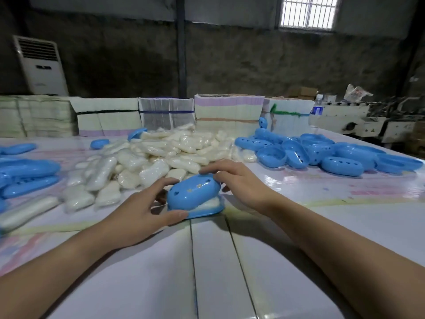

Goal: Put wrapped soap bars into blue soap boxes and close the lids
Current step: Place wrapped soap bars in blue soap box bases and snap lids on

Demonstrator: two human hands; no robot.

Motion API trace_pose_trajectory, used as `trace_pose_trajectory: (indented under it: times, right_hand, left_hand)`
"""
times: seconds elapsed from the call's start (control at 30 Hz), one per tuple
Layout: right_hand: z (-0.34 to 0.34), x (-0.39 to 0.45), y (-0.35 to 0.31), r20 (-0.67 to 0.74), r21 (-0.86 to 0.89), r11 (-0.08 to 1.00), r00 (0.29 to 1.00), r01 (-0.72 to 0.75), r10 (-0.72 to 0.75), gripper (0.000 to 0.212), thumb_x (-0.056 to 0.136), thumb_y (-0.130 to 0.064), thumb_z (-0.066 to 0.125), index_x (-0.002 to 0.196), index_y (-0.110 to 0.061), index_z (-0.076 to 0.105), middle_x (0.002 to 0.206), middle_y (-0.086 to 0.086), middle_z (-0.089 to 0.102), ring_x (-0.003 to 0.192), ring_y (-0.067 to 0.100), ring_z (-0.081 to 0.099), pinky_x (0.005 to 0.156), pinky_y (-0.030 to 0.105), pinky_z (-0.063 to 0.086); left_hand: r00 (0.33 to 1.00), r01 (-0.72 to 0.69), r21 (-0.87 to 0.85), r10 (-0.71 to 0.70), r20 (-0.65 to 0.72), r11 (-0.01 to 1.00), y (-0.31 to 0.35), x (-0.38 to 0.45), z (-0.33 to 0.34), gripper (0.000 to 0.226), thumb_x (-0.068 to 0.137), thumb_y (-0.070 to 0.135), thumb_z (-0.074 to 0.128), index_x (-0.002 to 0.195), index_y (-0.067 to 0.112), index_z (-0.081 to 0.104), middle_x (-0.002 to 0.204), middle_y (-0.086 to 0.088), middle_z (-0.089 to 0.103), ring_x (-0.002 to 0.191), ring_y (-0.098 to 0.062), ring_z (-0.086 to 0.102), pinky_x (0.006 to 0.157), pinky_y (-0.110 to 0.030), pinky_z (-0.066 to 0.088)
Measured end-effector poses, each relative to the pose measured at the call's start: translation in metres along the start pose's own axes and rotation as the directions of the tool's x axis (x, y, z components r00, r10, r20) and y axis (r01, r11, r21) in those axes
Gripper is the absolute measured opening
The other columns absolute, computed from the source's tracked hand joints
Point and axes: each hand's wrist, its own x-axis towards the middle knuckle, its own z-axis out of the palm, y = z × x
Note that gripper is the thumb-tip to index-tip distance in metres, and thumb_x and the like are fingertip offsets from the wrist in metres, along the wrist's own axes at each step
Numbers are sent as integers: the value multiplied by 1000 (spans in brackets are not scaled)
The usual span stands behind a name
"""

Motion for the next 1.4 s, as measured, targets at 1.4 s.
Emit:
trace_pose_trajectory:
  times: [1.4]
  right_hand:
    - [2,-8,0,336,-419,892,942,168,-19,67,76,-59,70,133,-54,35,124,-19,48,108,-6,47,86,14,42]
  left_hand:
    - [998,-55,109,58,-26,992,-5,3,-1,48,83,53,74,126,43,54,115,23,62,113,0,56,87,-16,45]
